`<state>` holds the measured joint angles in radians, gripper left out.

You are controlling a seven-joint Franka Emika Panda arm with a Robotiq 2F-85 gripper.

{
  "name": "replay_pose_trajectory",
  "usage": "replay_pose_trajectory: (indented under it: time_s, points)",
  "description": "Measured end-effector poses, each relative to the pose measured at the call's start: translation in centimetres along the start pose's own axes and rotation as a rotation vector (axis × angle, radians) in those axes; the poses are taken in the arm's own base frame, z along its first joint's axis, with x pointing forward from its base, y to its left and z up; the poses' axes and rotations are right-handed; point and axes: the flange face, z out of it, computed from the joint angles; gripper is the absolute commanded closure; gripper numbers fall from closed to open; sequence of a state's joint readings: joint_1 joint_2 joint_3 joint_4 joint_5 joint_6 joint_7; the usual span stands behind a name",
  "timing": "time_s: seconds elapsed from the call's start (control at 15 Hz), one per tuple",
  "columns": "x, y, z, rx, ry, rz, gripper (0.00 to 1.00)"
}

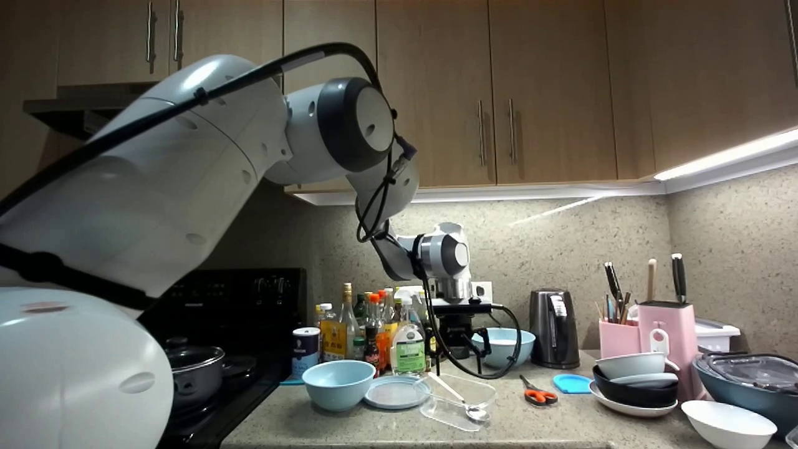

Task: Put the spoon in the blue bowl

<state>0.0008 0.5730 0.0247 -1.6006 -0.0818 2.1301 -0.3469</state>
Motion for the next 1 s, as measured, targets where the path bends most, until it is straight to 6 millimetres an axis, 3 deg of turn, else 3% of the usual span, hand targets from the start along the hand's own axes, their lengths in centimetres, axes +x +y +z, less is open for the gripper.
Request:
replay_pose_trajectory:
  time_s: [0.2,0.4,0.73,1.0]
  points:
    - [0.8,0.5,2.0,-0.041,-0.043,-0.028,0.00]
    - [1.2,0.3,2.4,-0.042,-0.045,-0.034,0.00]
    - [3.0,-2.7,2.6,-0.041,-0.039,-0.091,0.00]
    - [4.6,-4.6,4.1,-0.054,-0.099,-0.225,0.00]
